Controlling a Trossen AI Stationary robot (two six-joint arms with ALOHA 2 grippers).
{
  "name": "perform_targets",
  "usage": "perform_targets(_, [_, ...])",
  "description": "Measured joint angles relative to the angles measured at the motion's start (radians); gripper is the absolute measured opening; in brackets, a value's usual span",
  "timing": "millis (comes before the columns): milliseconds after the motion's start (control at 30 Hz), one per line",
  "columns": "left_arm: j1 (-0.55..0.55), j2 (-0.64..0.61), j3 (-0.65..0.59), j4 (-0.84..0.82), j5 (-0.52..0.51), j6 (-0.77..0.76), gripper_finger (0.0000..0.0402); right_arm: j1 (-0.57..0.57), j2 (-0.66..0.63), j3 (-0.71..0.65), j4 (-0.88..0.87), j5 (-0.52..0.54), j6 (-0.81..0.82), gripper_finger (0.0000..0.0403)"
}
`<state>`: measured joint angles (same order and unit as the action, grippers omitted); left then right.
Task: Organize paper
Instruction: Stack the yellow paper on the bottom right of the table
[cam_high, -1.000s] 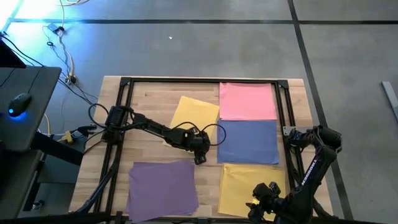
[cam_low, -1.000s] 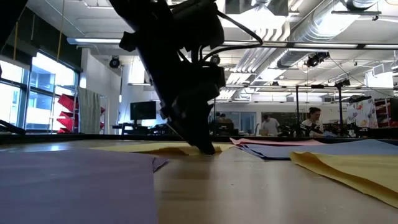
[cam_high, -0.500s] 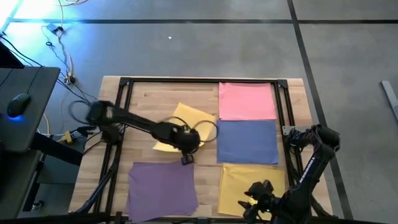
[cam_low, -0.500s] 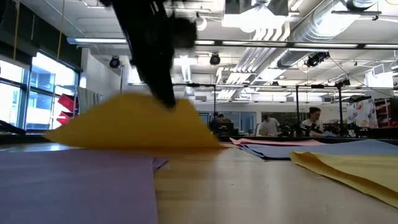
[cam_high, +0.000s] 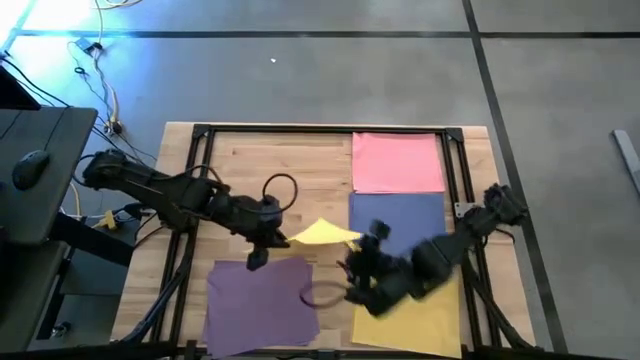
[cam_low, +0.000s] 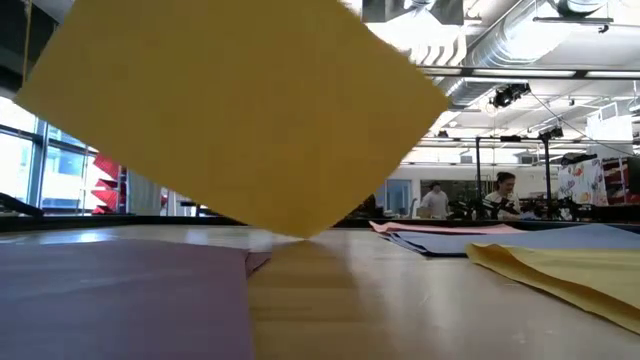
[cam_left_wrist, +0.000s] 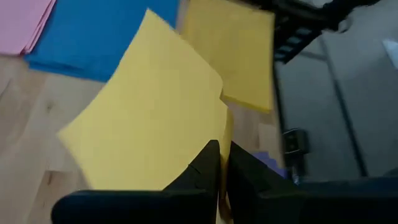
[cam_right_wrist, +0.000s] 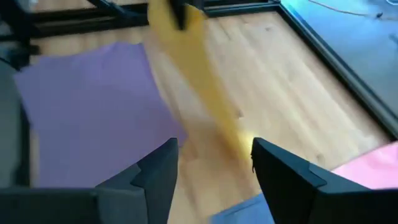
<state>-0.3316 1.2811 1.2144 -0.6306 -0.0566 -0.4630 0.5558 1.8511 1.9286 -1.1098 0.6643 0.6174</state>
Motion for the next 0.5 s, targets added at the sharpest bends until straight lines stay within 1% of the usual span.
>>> perform_targets(100, [-0.023,-0.001,-0.002,-0.006,-0.039,-0.005,0.0000,-0.091,0.000,0.002,0.032,-0.201,-0.144,0.0164])
perform_targets(200, [-0.041,-0.004,-0.001,-0.002,-0.063,-0.005,0.0000,-0.151,0.007,0.002,0.059,-0.317,-0.241,0.0162])
perform_targets(267, [-0.048,-0.002,-0.001,-0.003,-0.081,-0.005,0.0000,-0.177,0.009,0.002,0.099,-0.381,-0.297,0.0168])
perform_targets(333, [-0.050,-0.003,-0.001,-0.002,-0.089,-0.005,0.0000,-0.191,0.010,0.002,0.137,-0.407,-0.333,0.0180])
perform_targets(500, [-0.050,-0.003,-0.001,-0.002,-0.100,-0.002,0.0000,-0.207,0.035,0.002,0.177,-0.413,-0.390,0.0223])
